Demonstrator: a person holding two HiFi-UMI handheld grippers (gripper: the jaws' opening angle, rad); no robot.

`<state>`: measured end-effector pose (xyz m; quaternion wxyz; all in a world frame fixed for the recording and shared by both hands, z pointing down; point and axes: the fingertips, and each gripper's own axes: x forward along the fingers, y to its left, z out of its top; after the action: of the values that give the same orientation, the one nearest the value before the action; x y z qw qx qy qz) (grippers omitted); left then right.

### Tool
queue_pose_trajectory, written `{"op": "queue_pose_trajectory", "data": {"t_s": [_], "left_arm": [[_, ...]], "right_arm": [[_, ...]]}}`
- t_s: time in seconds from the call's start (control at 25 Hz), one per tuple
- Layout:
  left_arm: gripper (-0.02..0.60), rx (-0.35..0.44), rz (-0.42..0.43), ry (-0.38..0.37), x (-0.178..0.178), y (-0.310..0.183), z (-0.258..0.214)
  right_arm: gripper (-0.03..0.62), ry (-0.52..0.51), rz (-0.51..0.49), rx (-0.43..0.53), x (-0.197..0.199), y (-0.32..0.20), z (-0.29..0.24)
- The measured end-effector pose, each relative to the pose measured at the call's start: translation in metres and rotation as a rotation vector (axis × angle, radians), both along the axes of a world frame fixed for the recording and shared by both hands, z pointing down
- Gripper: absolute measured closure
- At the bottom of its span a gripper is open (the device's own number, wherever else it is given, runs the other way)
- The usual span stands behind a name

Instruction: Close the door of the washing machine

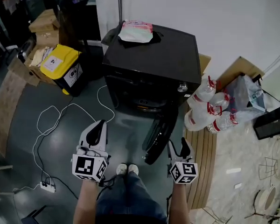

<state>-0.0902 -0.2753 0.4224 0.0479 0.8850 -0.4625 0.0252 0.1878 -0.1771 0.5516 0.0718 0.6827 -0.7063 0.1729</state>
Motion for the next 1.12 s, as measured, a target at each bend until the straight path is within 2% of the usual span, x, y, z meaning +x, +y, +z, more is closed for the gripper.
{"op": "queue_pose_trajectory", "data": {"t_s": [0.28, 0.6, 0.8, 1.12], "left_arm": [[0.574, -0.099, 0.075, -0.024, 0.018, -0.012, 0.054], [0.574, -0.163, 0.146, -0.048, 0.041, -0.008, 0.111], [0.574, -0.186, 0.155, -0.055, 0.047, -0.007, 0.129], [0.574, -0.191, 0.151, -0.056, 0.049, -0.015, 0.129]], "right_arm": [[0.326, -0.061, 0.052, -0.133, -0.010, 0.020, 0.075], [0.326, -0.119, 0.063, -0.274, -0.029, 0.051, 0.170], [0.342, -0.138, 0.071, -0.286, -0.024, 0.036, 0.196], [0.384, -0.176, 0.090, -0.296, -0.010, 0.013, 0.202]]}}
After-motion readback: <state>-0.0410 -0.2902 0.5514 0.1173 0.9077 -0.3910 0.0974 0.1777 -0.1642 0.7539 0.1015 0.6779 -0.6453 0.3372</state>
